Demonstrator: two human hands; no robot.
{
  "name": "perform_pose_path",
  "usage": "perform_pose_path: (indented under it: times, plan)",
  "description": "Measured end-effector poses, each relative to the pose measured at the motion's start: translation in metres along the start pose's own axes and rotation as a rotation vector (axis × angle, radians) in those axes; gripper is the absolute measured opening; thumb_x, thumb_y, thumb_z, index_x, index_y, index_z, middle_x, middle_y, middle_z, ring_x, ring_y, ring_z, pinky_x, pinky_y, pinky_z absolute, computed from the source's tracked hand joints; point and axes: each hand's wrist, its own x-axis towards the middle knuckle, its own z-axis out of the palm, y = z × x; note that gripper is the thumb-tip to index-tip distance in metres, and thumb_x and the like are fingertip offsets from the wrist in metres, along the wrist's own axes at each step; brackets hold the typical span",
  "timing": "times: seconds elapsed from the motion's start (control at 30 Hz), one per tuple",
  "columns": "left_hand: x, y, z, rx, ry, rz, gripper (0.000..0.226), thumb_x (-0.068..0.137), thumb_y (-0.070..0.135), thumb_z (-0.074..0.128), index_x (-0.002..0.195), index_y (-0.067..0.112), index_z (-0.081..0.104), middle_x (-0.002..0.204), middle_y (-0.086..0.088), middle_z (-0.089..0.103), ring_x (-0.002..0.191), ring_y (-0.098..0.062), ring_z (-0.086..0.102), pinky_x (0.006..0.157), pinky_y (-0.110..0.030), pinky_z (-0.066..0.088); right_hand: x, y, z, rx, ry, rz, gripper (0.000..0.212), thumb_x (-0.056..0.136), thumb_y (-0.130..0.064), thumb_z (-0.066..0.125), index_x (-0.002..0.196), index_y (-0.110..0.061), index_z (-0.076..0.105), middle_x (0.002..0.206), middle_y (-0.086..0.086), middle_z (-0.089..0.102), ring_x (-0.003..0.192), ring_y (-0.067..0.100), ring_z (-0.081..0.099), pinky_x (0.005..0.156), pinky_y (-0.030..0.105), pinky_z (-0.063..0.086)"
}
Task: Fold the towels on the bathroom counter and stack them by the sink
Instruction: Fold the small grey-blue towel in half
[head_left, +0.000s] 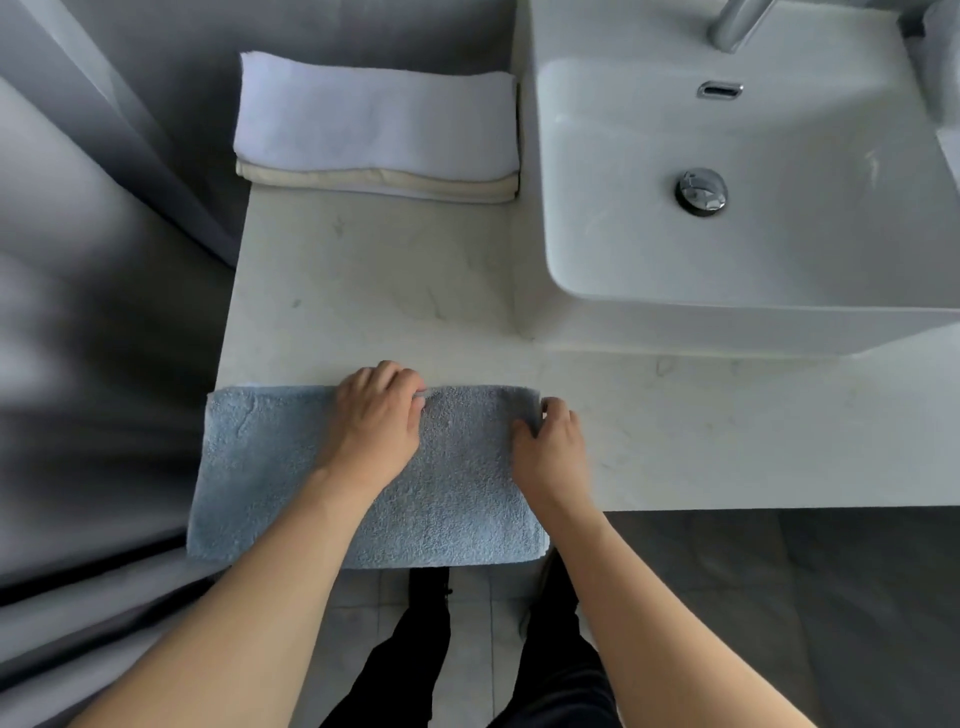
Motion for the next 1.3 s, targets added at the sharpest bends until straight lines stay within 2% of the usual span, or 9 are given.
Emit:
perform_pose_path:
  times: [0.23,0.43,0.5,0.6,0.67,0.73,0.93,1.1,1.3]
  plan:
    - [0.013,0.016,0.004,0.024,0.025,0.105,0.006,0.094,0.015,0.058,0.094,0.01,0.059,0.094,-0.008,0.06,0.084,-0.031,0.054,0.075,-0.042,0.043,0.015,0.003,-0.01,0.055,0.142,-0.041,0.023,0.092,-0.007,0.048,0.114,-0.01,0.053,0.104,0.002,0.047,0.088,0.019,0.041,0.067,0.024,0.023]
    - [0.03,0.018,-0.001,0.14,-0.08,0.138,0.037,0.088,0.037,0.052,0.117,0.015,0.058,0.126,-0.005,0.05,0.113,-0.029,0.045,0.106,-0.042,0.028,0.045,0.019,-0.036,0.191,0.429,0.286,0.029,0.09,-0.004,0.041,0.117,-0.004,0.052,0.118,0.017,0.051,0.108,0.035,0.05,0.097,0.039,0.038]
    - [0.019,0.011,-0.006,0.188,-0.046,0.037,0.055,0.083,0.045,0.058,0.128,0.012,0.052,0.136,-0.01,0.044,0.121,-0.032,0.041,0.109,-0.048,0.027,0.052,0.018,-0.039,0.244,0.49,0.364,0.029,0.09,-0.005,0.041,0.116,-0.003,0.052,0.12,0.018,0.055,0.113,0.038,0.051,0.101,0.044,0.039]
    - [-0.007,0.01,-0.012,0.057,0.066,-0.329,0.073,0.077,0.049,0.069,0.132,0.006,0.048,0.135,-0.018,0.045,0.12,-0.038,0.043,0.1,-0.049,0.037,0.053,0.017,-0.036,0.246,0.506,0.373,0.03,0.092,-0.01,0.043,0.121,-0.003,0.051,0.123,0.018,0.056,0.115,0.038,0.051,0.099,0.045,0.04]
    - [-0.019,0.012,-0.012,-0.102,0.038,-0.607,0.08,0.076,0.053,0.072,0.133,0.005,0.043,0.133,-0.02,0.045,0.121,-0.04,0.041,0.1,-0.048,0.037,0.049,0.017,-0.032,0.18,0.498,0.38,0.035,0.093,-0.015,0.045,0.125,-0.002,0.05,0.127,0.019,0.055,0.119,0.038,0.049,0.1,0.043,0.039]
    - [-0.023,0.013,-0.012,-0.154,0.013,-0.7,0.08,0.078,0.052,0.073,0.133,0.002,0.042,0.131,-0.022,0.048,0.121,-0.04,0.042,0.103,-0.046,0.032,0.042,0.017,-0.028,0.093,0.477,0.375,0.043,0.093,-0.018,0.047,0.132,-0.002,0.046,0.133,0.02,0.051,0.124,0.037,0.044,0.104,0.043,0.034]
    - [-0.027,0.023,-0.022,0.021,0.181,-0.375,0.038,0.072,0.019,0.074,0.102,0.002,0.056,0.114,-0.021,0.054,0.101,-0.041,0.052,0.082,-0.049,0.044,0.03,0.018,-0.018,0.004,0.5,0.34,0.055,0.085,-0.017,0.054,0.136,-0.002,0.039,0.135,0.02,0.045,0.123,0.037,0.039,0.102,0.041,0.028]
    - [-0.055,0.019,-0.006,-0.01,0.165,-0.072,0.035,0.066,0.0,0.074,0.099,-0.001,0.062,0.116,-0.023,0.059,0.102,-0.042,0.058,0.088,-0.049,0.051,0.035,0.018,-0.014,0.027,0.518,0.361,0.053,0.084,-0.014,0.056,0.133,-0.004,0.04,0.133,0.02,0.044,0.122,0.038,0.04,0.099,0.043,0.03]
    - [-0.064,0.008,0.004,0.102,0.258,-0.038,0.042,0.061,0.008,0.075,0.101,0.007,0.063,0.125,-0.018,0.049,0.113,-0.04,0.046,0.104,-0.055,0.037,0.036,0.019,-0.012,0.027,0.52,0.354,0.037,0.083,-0.014,0.058,0.117,-0.007,0.047,0.129,0.018,0.042,0.119,0.036,0.037,0.098,0.044,0.028]
